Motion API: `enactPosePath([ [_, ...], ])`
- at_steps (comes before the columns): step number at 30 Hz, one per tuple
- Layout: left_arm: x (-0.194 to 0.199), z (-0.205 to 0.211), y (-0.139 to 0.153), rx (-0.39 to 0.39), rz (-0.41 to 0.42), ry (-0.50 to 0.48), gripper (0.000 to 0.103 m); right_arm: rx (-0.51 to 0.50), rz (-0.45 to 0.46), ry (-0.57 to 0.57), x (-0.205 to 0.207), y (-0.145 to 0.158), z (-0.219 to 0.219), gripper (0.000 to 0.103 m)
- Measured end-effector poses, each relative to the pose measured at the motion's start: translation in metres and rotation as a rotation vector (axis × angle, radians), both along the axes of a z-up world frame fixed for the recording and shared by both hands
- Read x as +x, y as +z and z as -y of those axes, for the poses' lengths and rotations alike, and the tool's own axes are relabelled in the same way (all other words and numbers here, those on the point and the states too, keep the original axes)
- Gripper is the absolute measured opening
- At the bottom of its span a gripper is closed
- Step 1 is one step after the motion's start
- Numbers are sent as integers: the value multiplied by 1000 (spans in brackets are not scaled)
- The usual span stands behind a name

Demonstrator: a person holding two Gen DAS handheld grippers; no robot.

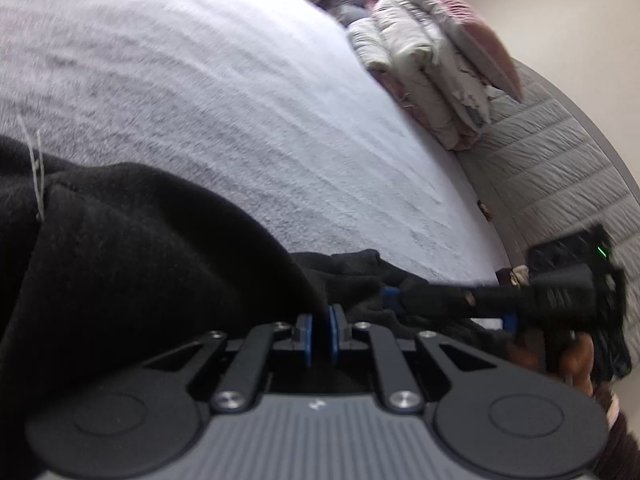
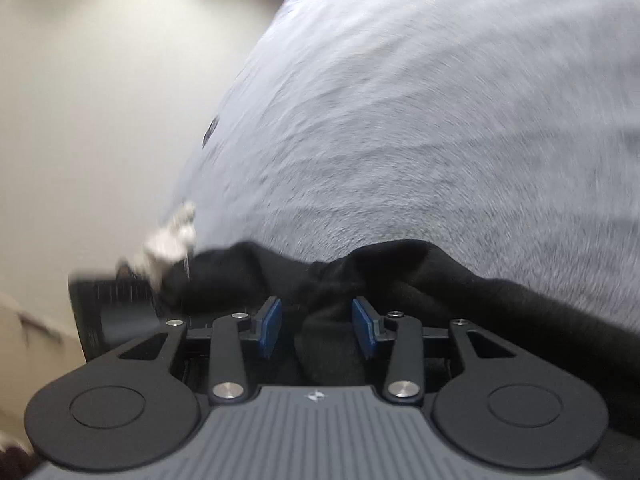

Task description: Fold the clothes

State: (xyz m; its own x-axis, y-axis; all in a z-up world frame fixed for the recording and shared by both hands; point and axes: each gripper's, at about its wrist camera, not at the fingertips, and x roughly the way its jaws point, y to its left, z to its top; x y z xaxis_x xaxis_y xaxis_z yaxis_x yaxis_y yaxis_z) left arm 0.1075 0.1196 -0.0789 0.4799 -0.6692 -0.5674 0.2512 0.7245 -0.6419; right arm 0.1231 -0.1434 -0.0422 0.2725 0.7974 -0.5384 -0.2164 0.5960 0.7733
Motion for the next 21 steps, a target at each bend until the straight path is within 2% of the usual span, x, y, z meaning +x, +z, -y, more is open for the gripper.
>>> enactPosePath([
  [3, -8, -2, 0, -4, 61, -25, 12, 25, -50, -27, 3, -8, -1, 43],
  [7, -15, -4, 1, -25, 114, -71, 22, 54, -88, -62, 5, -10, -1, 42],
  [9, -18, -3, 3, -20, 136, -91, 25, 54, -91, -70, 7, -9, -1, 37],
  [14, -19, 2, 5, 28, 150, -106, 25, 136, -90, -136, 11, -5, 9, 31],
  [18, -20, 2, 5, 40, 157, -111, 25, 75, -110, -126, 13, -1, 18, 33],
  [21, -19, 4, 4, 42, 156, -111, 25, 88, -166, -108, 18, -8, 19, 37],
])
